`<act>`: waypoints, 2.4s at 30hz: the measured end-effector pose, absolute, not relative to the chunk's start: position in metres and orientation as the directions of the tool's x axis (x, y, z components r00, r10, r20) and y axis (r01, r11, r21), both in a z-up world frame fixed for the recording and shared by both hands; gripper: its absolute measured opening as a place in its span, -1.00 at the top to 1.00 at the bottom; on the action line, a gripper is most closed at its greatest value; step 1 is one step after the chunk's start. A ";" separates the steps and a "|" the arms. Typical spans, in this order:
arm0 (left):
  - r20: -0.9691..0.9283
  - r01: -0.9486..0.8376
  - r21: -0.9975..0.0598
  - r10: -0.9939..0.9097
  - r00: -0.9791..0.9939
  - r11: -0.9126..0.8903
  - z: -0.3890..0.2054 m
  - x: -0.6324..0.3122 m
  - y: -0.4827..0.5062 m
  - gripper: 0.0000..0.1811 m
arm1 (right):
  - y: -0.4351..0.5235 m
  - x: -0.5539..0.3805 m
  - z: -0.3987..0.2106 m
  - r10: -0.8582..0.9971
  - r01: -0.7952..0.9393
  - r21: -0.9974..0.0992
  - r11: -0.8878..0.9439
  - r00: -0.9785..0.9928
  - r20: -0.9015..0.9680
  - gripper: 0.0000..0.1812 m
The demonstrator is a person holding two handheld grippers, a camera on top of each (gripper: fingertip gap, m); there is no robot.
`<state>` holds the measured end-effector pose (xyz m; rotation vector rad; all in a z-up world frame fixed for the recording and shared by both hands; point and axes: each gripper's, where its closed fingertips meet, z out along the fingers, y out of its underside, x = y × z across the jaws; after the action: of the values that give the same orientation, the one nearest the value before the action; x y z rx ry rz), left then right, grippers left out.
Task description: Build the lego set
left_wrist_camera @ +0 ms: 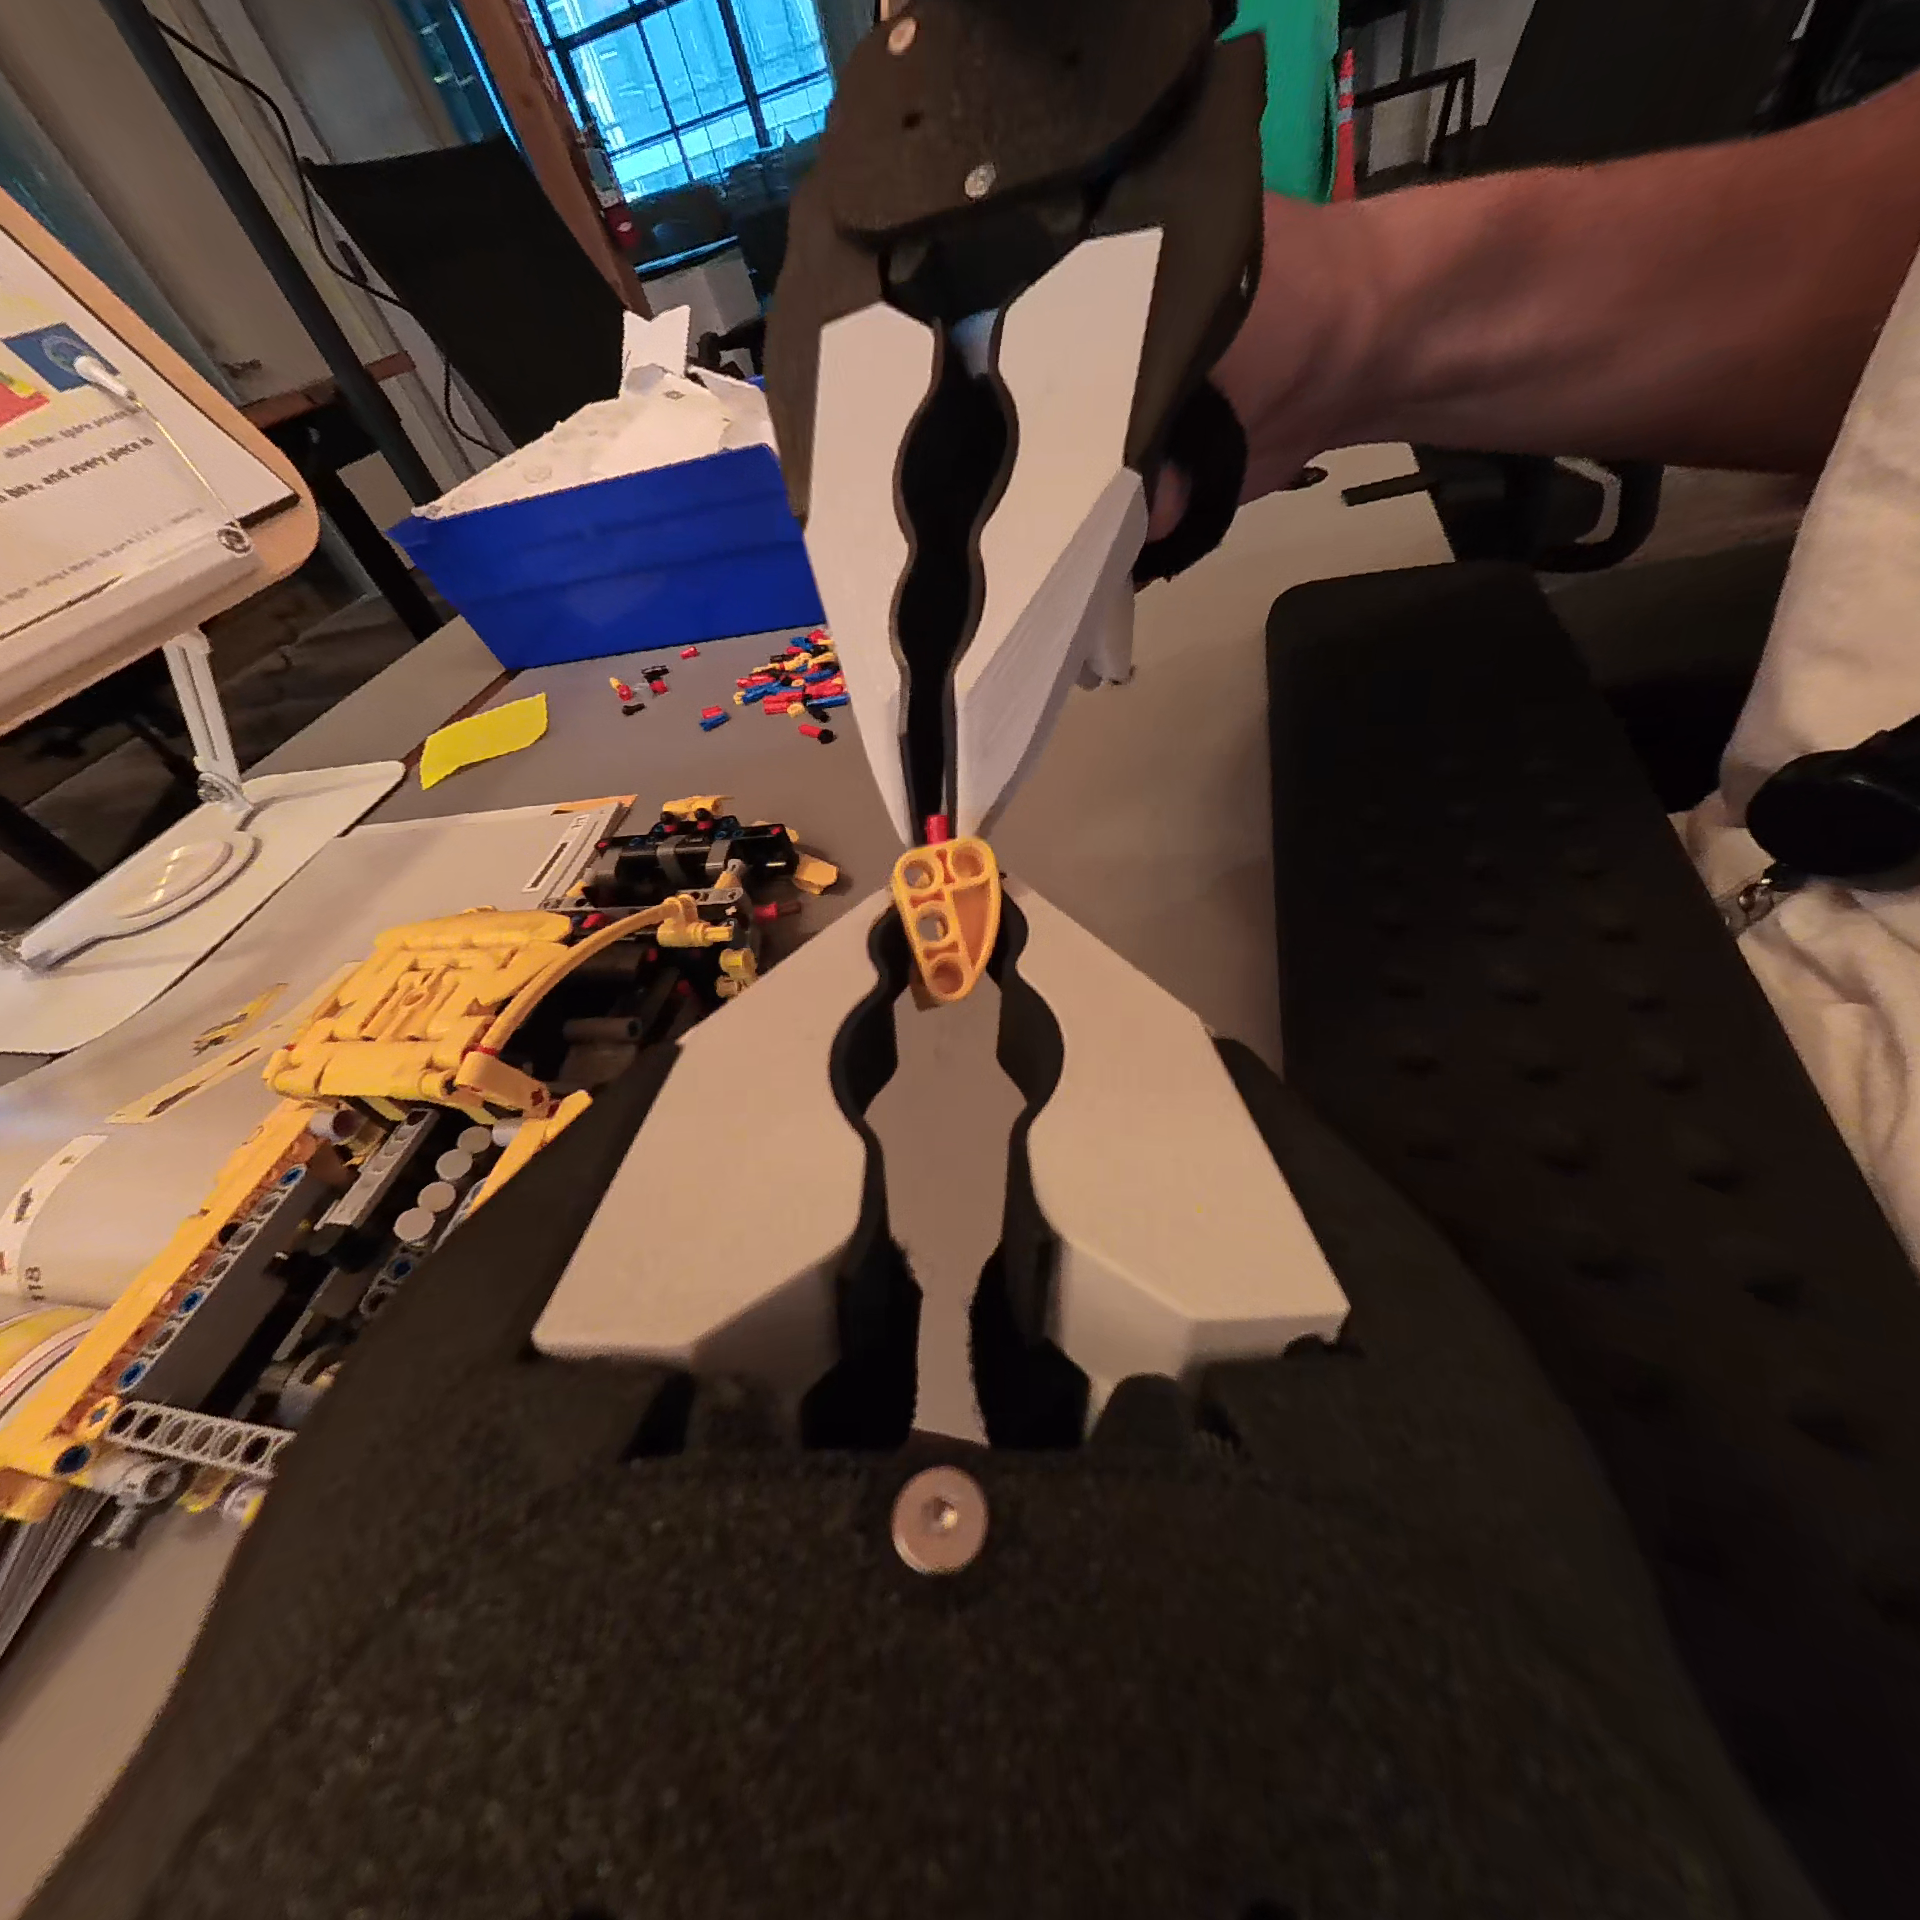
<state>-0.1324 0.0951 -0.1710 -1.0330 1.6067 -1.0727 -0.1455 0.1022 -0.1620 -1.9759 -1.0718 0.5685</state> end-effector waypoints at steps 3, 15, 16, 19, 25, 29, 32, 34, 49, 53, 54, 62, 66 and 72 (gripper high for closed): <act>-0.193 -0.131 -0.964 -0.949 -0.248 0.231 -0.165 -0.133 0.091 0.87 | 0.099 -0.149 -0.162 0.860 0.463 -0.826 -0.322 0.508 -0.050 0.96; -0.120 -0.041 -0.991 -0.971 -0.208 0.131 -0.144 -0.134 0.095 0.86 | 0.102 -0.150 -0.139 0.838 0.037 -0.883 -0.468 0.335 -0.431 0.97; -0.117 -0.062 -0.989 -0.973 -0.201 0.132 -0.148 -0.134 0.097 0.86 | 0.103 -0.147 -0.140 0.836 0.030 -0.884 -0.467 0.339 -0.431 0.97; -0.148 -0.146 -0.973 -0.970 -0.194 0.178 -0.165 -0.133 0.100 0.85 | 0.113 -0.125 -0.144 0.804 0.002 -0.888 -0.460 0.425 -0.416 0.97; -0.127 -0.364 -0.899 -0.941 -0.313 0.242 -0.208 -0.135 0.091 0.85 | 0.125 -0.083 -0.208 0.695 0.226 -0.862 -0.454 0.695 -0.184 0.96; -0.036 -0.508 -0.825 -0.921 -0.389 0.247 -0.230 -0.145 0.088 0.85 | 0.123 -0.091 -0.216 0.677 0.248 -0.871 -0.425 0.725 -0.124 0.96; -0.008 -0.552 -0.795 -0.914 -0.406 0.252 -0.236 -0.152 0.089 0.85 | 0.122 -0.087 -0.215 0.675 0.301 -0.876 -0.377 0.737 -0.037 0.96; -0.006 -0.582 -0.771 -0.918 -0.397 0.257 -0.243 -0.158 0.093 0.80 | 0.119 -0.086 -0.217 0.680 0.308 -0.870 -0.385 0.732 -0.042 0.96; -0.097 -0.653 -0.689 -0.932 -0.348 0.315 -0.252 -0.191 0.111 0.76 | 0.113 -0.085 -0.212 0.698 0.292 -0.883 -0.367 0.714 -0.053 0.96; -0.110 -0.656 -0.667 -0.918 -0.381 0.353 -0.256 -0.203 0.118 0.76 | 0.112 -0.088 -0.215 0.707 0.296 -0.878 -0.375 0.704 -0.065 0.96; -0.101 -0.653 -0.670 -0.914 -0.393 0.354 -0.256 -0.203 0.118 0.77 | 0.111 -0.088 -0.216 0.710 0.302 -0.874 -0.380 0.701 -0.066 0.96; -0.067 -0.648 -0.700 -0.931 -0.357 0.299 -0.260 -0.180 0.118 0.83 | 0.105 -0.110 -0.220 0.764 0.347 -0.863 -0.367 0.642 -0.067 0.96; -0.056 -0.642 -0.728 -0.953 -0.297 0.242 -0.257 -0.170 0.118 0.85 | 0.104 -0.126 -0.222 0.786 0.380 -0.856 -0.350 0.616 -0.048 0.96; 0.143 -0.393 -0.918 -0.968 -0.204 -0.053 -0.203 -0.152 0.100 0.88 | 0.109 -0.137 -0.199 0.784 0.292 -0.905 -0.308 0.617 -0.068 0.96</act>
<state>-0.1518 0.1005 -0.2026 -1.4612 1.6324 -1.2465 -0.1374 0.1088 -0.1992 -1.8750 -0.8603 0.6381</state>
